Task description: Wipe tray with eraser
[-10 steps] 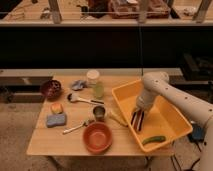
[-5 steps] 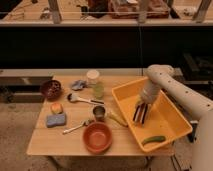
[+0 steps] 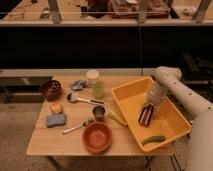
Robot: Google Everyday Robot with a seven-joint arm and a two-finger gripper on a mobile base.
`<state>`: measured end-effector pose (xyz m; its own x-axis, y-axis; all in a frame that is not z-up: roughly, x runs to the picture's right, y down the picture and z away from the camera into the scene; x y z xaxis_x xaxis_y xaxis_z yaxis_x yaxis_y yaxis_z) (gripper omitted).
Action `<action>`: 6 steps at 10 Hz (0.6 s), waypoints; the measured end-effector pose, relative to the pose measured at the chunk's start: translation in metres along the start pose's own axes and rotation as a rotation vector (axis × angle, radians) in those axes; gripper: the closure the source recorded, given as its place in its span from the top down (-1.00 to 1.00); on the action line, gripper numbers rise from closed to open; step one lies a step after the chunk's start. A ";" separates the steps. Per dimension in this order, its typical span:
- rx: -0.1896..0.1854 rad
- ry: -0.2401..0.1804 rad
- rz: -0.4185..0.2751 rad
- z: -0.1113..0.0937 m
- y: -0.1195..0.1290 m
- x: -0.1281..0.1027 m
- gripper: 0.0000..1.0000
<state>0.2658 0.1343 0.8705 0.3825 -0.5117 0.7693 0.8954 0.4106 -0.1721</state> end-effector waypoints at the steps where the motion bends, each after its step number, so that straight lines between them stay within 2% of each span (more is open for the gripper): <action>1: 0.005 -0.012 -0.001 0.006 0.003 -0.005 -0.12; 3: 0.014 -0.022 -0.007 0.011 0.015 -0.024 -0.12; 6: 0.006 0.001 -0.022 0.013 0.025 -0.051 -0.12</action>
<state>0.2656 0.1805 0.8348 0.3626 -0.5214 0.7724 0.9023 0.4039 -0.1509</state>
